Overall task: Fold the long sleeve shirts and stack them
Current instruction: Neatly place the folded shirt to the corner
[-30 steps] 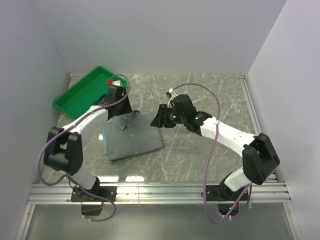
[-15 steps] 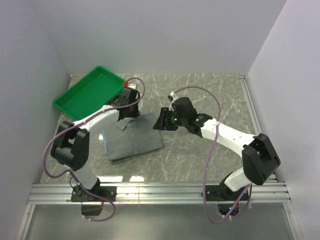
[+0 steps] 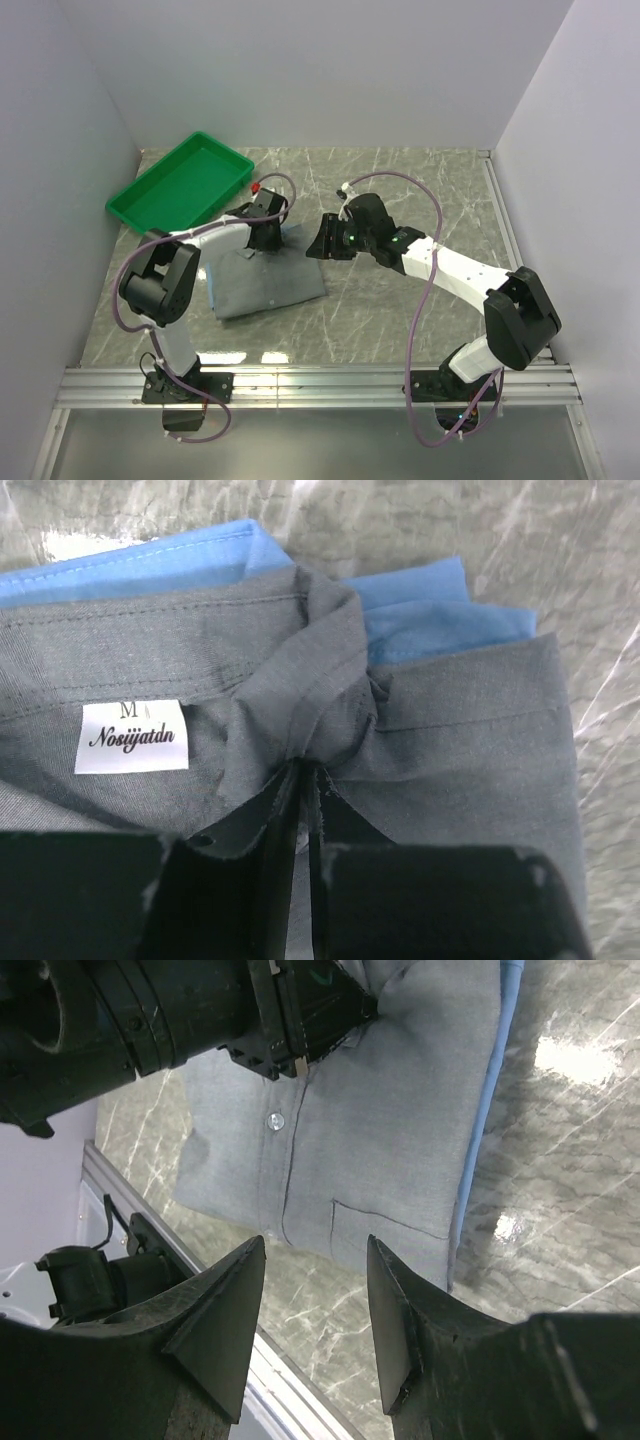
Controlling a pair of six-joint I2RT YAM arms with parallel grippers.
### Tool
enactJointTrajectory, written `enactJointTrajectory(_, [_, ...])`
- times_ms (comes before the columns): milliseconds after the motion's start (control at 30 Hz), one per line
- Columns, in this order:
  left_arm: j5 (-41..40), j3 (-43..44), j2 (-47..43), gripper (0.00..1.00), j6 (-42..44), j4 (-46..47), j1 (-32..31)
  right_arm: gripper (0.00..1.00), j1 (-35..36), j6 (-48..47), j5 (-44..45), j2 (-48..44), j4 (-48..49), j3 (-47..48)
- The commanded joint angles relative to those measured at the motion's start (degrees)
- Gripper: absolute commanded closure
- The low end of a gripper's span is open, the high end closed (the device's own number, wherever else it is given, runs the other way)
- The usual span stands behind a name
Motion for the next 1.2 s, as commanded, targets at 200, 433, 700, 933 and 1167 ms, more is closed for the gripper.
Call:
enactJointTrajectory(200, [12.02, -4.28, 2.51, 0.80, -7.47, 0.04, 6.29, 0.47, -0.49, -0.52, 0.13, -1.87, 2.68, -0.89])
enactJointTrajectory(433, [16.96, -1.83, -0.63, 0.72, -8.53, -1.88, 7.53, 0.47, -0.40, -1.49, 0.92, -4.41, 2.07, -1.60])
enactJointTrajectory(700, [14.24, 4.33, -10.84, 0.52, -8.80, -7.07, 7.53, 0.47, -0.66, -5.18, 5.14, -8.63, -1.98, -0.28])
enactJointTrajectory(933, [13.97, 6.35, -16.20, 0.47, -9.85, -9.62, 7.53, 0.47, -1.02, -5.62, 5.67, -9.77, -2.94, -0.45])
enactJointTrajectory(1167, [4.14, 2.76, -22.97, 0.48, -11.08, -13.93, 7.88, 0.46, -1.46, -5.71, 6.81, -8.11, -4.09, -0.28])
